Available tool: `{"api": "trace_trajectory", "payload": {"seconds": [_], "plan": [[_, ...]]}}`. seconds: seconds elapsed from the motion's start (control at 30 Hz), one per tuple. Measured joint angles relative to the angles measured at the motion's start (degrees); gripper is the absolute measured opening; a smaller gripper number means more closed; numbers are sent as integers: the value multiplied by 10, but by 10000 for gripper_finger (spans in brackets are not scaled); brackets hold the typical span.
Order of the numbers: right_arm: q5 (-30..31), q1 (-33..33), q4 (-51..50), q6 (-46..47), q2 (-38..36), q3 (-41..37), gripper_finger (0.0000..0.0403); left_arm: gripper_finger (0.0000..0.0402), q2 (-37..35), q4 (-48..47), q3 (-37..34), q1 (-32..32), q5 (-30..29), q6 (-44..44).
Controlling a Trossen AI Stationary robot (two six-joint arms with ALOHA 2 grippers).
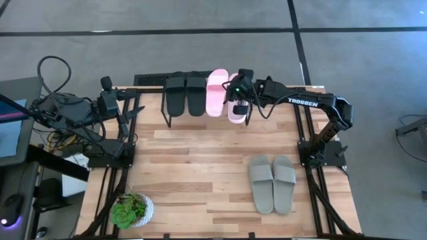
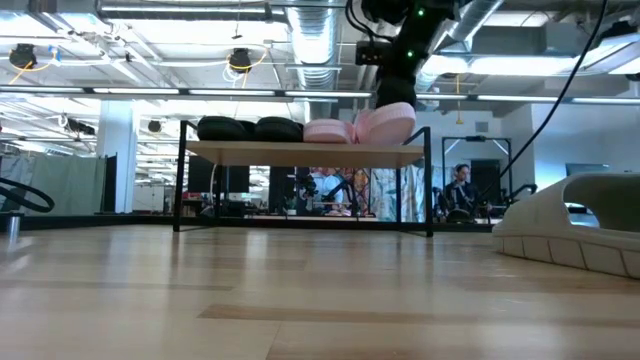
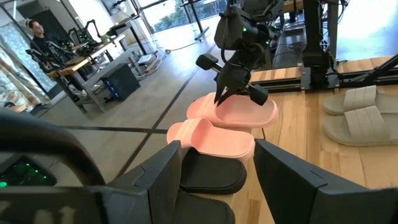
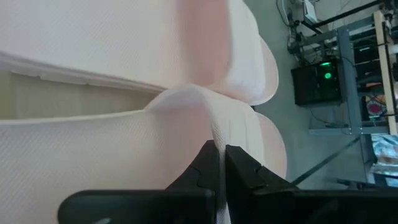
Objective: Pick and place slides into the shelf
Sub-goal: Put the pink slide on the shelf
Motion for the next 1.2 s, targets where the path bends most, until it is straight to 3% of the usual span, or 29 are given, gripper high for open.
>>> {"api": "trace_trajectory", "payload": {"seconds": [0.8, 1.2], "plan": [[35, 36, -11, 62, -3, -7, 0, 192, 0, 2, 0, 0, -5, -1], [35, 40, -23, 112, -62, -7, 0, 192, 0, 2, 0, 0, -5, -3]]}}
